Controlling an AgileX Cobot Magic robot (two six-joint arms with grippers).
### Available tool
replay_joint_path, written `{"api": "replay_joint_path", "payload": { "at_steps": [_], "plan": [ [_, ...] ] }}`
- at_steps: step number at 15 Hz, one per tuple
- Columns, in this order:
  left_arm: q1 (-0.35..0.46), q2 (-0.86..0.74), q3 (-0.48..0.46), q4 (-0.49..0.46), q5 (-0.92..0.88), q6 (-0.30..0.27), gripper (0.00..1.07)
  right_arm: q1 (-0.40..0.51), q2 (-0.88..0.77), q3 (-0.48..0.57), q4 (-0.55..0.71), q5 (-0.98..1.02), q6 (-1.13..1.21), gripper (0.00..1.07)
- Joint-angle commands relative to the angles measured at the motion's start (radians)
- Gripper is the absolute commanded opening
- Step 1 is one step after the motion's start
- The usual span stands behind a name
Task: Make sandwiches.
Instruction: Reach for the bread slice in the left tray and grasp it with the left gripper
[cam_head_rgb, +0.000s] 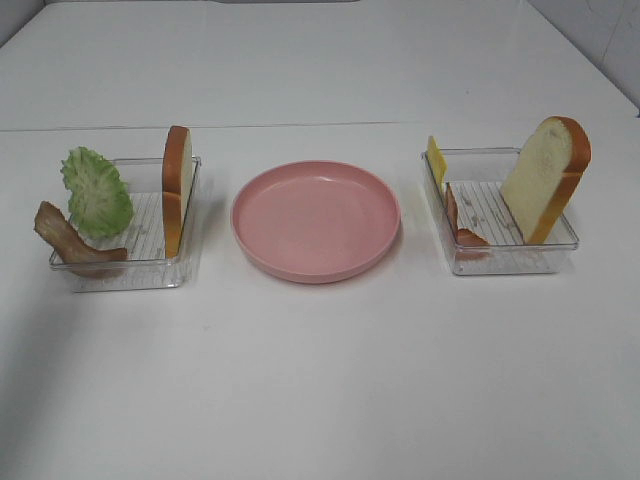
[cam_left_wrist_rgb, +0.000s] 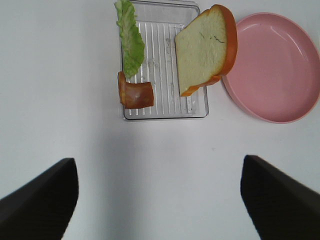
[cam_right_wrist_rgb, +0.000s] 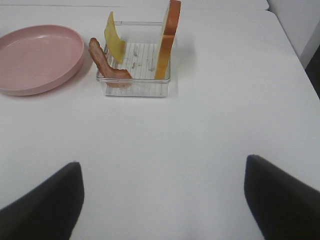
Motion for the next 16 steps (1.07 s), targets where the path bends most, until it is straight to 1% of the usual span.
{"api": "replay_joint_path", "payload": {
  "at_steps": [1,2,3,4,5,6,7,8,9,10,11,14,16],
  "plan": [
    [-0.051,0.158,-0.113,-0.007,0.024,-0.002,0.84,-0.008,-0.012,0.001,0.002,-0.012,-0.011,0.83],
    [-0.086,0.220,-0.158,0.009,0.024,-0.010,0.84,-0.008,-0.012,0.001,0.002,-0.012,-0.011,0.83],
    [-0.107,0.253,-0.181,0.022,0.028,-0.020,0.84,-0.008,-0.012,0.001,0.002,-0.012,-0.011,0.83],
    [-0.146,0.313,-0.226,0.062,0.040,-0.067,0.84,-0.008,-0.012,0.001,0.002,-0.012,-0.011,0.83],
    [-0.192,0.376,-0.273,0.117,0.048,-0.129,0.84,-0.008,-0.012,0.001,0.002,-0.012,-0.011,0.83],
    [-0.275,0.479,-0.359,0.236,0.049,-0.264,0.84,-0.008,-0.012,0.001,0.002,-0.012,-0.011,0.83],
    [-0.315,0.534,-0.411,0.278,0.067,-0.306,0.84,-0.008,-0.012,0.001,0.002,-0.012,-0.011,0.83],
    [-0.332,0.556,-0.438,0.292,0.078,-0.321,0.84,-0.008,-0.012,0.001,0.002,-0.012,-0.011,0.83],
    [-0.368,0.637,-0.516,0.317,0.131,-0.350,0.84,-0.008,-0.012,0.001,0.002,-0.012,-0.011,0.83],
    [-0.386,0.682,-0.563,0.329,0.173,-0.371,0.84,-0.008,-0.012,0.001,0.002,-0.012,-0.011,0.83],
    [-0.393,0.706,-0.589,0.334,0.190,-0.376,0.84,-0.008,-0.012,0.001,0.002,-0.012,-0.011,0.83],
    [-0.420,0.818,-0.712,0.338,0.222,-0.377,0.84,-0.008,-0.012,0.001,0.002,-0.012,-0.011,0.83],
    [-0.420,0.873,-0.765,0.342,0.218,-0.378,0.84,-0.008,-0.012,0.001,0.002,-0.012,-0.011,0.83]
  ]
}}
